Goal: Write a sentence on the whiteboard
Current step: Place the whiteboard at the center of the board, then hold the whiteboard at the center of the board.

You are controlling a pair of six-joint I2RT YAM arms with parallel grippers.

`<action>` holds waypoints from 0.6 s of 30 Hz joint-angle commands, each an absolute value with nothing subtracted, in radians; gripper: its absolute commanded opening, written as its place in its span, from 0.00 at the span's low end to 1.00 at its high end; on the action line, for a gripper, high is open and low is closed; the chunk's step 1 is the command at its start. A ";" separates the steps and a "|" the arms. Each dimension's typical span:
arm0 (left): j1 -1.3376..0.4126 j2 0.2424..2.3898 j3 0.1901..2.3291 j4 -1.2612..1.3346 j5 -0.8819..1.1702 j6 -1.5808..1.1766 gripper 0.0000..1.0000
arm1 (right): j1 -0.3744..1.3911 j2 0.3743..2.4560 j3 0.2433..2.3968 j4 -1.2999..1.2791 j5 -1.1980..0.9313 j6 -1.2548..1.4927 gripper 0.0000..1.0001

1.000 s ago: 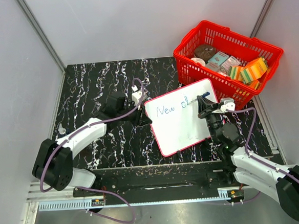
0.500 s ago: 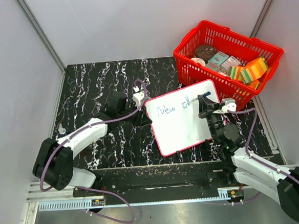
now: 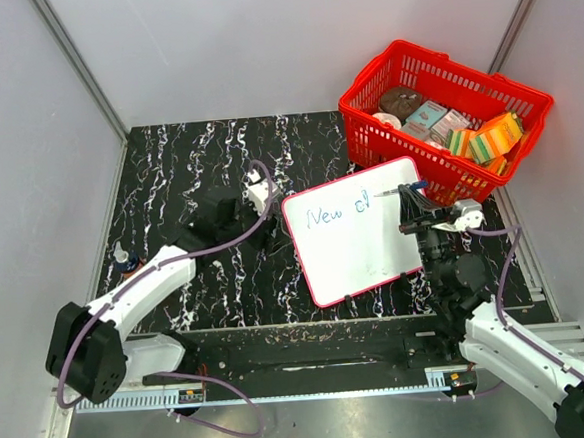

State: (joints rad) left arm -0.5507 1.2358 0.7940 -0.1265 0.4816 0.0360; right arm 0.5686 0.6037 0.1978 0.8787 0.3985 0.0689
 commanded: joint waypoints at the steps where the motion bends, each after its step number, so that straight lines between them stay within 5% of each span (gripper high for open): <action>1: -0.546 1.148 0.775 -0.061 0.433 -0.030 0.68 | 0.566 0.581 0.204 0.867 0.377 0.072 0.00; 10: -0.433 1.130 0.580 0.348 0.604 -0.484 0.95 | 0.565 0.512 0.201 0.813 0.371 0.068 0.00; 18: -0.414 1.319 0.526 0.737 0.732 -0.714 0.92 | 0.566 0.463 0.209 0.775 0.371 0.060 0.00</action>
State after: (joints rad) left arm -0.4145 1.2396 0.5297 0.4236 0.6228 -0.5430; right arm 0.5686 0.4801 0.1963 0.7822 0.3805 0.0689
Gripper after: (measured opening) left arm 0.947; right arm 0.057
